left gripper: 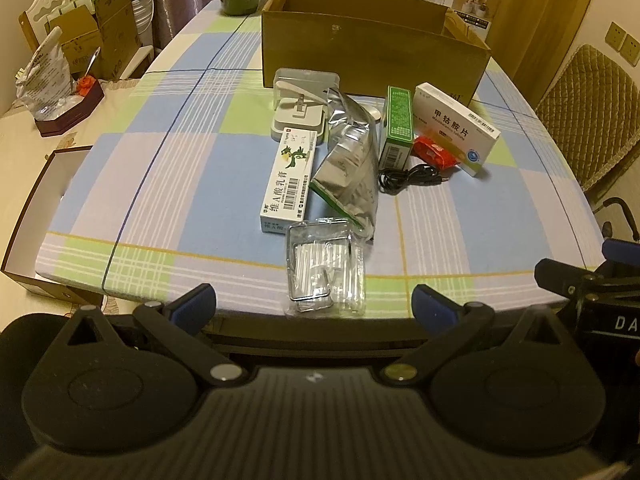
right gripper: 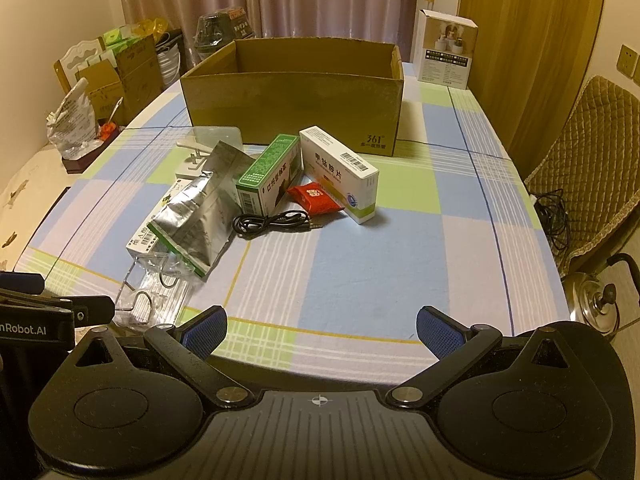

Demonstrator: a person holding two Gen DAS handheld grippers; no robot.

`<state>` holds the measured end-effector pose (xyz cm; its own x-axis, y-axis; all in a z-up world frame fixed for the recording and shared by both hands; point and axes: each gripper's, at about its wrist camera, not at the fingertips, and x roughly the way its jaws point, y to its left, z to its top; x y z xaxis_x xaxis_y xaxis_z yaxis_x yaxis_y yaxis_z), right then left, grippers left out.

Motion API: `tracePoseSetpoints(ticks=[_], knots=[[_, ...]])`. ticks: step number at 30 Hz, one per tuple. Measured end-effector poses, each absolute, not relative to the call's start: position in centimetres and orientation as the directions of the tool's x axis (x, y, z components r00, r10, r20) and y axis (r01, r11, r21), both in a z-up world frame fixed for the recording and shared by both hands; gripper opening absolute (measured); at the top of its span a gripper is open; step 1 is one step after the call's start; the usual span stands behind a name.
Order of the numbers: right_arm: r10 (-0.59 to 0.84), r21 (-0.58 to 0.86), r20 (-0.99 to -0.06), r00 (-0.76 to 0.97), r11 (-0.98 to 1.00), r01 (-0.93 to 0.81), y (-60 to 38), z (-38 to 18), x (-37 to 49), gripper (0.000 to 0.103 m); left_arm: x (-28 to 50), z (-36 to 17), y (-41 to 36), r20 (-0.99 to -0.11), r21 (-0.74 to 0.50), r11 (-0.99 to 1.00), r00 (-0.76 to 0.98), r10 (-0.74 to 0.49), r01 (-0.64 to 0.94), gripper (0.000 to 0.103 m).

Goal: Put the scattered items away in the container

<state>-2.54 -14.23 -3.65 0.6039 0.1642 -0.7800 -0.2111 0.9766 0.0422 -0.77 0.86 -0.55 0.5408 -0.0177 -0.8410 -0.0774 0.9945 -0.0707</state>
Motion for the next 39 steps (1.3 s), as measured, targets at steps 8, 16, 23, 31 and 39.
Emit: tracePoseSetpoints(ticks=[8, 16, 23, 31, 39], knots=[[0.163, 0.041, -0.782, 0.602, 0.977, -0.211, -14.2, -3.7, -2.5, 0.103, -0.7, -0.5, 0.8, -0.842, -0.069, 0.994, 0.539, -0.015, -0.079, 0.102], [0.162, 0.04, -0.782, 0.602, 0.977, -0.211, -14.2, -3.8, -2.5, 0.103, -0.7, -0.6, 0.7, -0.843, -0.069, 0.994, 0.538, -0.01, -0.089, 0.102], [0.16, 0.04, -0.783, 0.601, 0.977, -0.209, -14.2, -3.7, -2.5, 0.103, -0.7, -0.6, 0.7, -0.843, -0.068, 0.993, 0.538, -0.007, -0.094, 0.102], [0.151, 0.041, -0.777, 0.612, 0.981, -0.19, -14.4, -3.6, -2.4, 0.103, -0.6, -0.7, 0.8, -0.844, -0.071, 0.992, 0.536, -0.006, -0.1, 0.102], [0.109, 0.036, -0.755, 0.647, 0.992, -0.125, -16.0, -2.8, -1.2, 0.103, -0.4, -0.7, 1.5, -0.855, -0.066, 0.993, 0.518, -0.004, -0.102, 0.102]])
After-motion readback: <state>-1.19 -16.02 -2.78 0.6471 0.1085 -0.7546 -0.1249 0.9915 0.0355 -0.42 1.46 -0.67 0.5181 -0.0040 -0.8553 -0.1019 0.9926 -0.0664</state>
